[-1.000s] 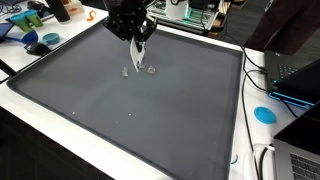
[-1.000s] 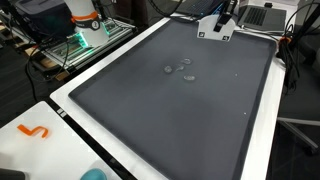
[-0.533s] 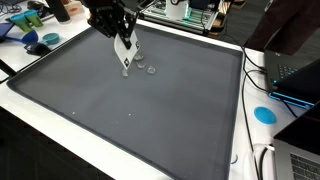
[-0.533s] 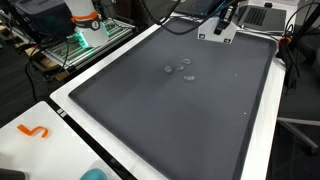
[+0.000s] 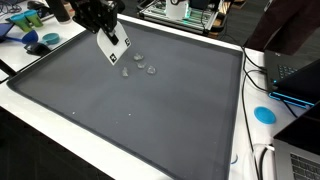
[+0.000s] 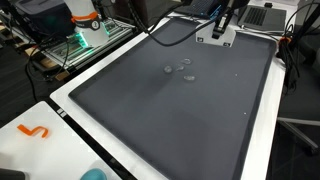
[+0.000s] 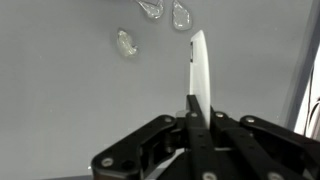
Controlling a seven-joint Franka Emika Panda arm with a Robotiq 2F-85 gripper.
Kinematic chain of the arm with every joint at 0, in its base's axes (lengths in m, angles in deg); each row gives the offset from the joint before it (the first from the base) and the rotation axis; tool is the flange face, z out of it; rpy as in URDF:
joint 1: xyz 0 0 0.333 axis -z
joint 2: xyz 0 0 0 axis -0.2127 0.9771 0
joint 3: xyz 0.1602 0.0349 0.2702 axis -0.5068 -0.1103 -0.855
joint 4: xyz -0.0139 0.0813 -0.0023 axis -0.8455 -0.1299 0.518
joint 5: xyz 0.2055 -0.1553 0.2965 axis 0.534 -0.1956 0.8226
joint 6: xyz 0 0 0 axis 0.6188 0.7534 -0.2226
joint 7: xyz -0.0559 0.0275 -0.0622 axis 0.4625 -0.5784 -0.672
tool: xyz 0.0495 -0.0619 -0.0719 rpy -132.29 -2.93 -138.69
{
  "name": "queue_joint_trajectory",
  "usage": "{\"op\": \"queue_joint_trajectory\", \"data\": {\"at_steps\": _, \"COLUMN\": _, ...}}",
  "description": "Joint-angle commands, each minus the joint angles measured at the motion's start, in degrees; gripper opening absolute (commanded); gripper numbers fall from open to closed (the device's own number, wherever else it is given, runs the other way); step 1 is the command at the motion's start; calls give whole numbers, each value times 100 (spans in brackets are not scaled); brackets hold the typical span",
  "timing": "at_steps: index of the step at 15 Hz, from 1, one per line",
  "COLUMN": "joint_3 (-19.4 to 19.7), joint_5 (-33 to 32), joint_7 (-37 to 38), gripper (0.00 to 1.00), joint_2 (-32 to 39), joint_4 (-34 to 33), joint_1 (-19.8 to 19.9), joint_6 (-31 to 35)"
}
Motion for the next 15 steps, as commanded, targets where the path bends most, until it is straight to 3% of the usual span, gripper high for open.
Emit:
{"op": "queue_joint_trajectory", "data": {"at_steps": 1, "joint_3": 10, "joint_5": 331, "joint_7": -283, "gripper": 1, "joint_2": -165, "joint_4": 251, "joint_1": 181, "joint_6": -87}}
{"op": "queue_joint_trajectory", "data": {"at_steps": 15, "joint_3": 80, "joint_5": 889, "joint_7": -860, "gripper": 1, "joint_2": -530, "joint_4": 1153, "joint_1": 510, "joint_6": 25}}
